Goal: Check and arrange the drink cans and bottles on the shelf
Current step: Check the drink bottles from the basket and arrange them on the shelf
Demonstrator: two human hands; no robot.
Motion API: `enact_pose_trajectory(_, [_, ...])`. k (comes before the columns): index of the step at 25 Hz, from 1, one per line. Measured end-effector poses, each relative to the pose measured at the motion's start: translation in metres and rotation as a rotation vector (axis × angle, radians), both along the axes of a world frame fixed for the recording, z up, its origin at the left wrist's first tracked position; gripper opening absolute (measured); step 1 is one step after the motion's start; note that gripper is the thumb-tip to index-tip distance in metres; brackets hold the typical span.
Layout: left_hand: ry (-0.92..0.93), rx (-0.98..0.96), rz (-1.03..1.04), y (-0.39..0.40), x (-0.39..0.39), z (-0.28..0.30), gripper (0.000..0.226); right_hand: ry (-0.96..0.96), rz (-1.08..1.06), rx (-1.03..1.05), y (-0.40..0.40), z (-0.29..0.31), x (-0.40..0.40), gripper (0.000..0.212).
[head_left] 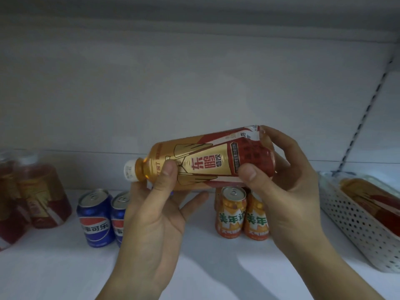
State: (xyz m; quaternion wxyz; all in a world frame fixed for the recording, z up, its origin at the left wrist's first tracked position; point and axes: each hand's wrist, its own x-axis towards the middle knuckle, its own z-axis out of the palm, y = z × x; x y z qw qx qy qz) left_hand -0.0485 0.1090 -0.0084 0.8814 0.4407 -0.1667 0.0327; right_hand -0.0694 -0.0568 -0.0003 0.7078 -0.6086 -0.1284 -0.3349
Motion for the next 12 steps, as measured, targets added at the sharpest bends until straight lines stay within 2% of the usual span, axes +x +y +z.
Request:
enact_pose_trajectory(2, [0.065, -0.096, -0.018, -0.003, 0.005, -0.002, 0.099, 0.036, 0.012, 0.036, -0.001, -0.001, 0.002, 0.069])
enact_pose_trajectory(7, [0.038, 0.022, 0.128, -0.002, 0.0, -0.009, 0.081, 0.21, -0.015, 0.08, -0.001, -0.001, 0.004, 0.097])
enact_pose_trajectory(10, [0.081, 0.007, 0.147, -0.003, -0.002, -0.008, 0.065, 0.246, -0.011, 0.044, -0.001, -0.004, 0.006, 0.103])
enact_pose_trajectory(12, [0.084, 0.002, 0.151, 0.0, 0.0, -0.015, 0.046, 0.25, 0.019, 0.001, 0.0, -0.005, 0.005, 0.101])
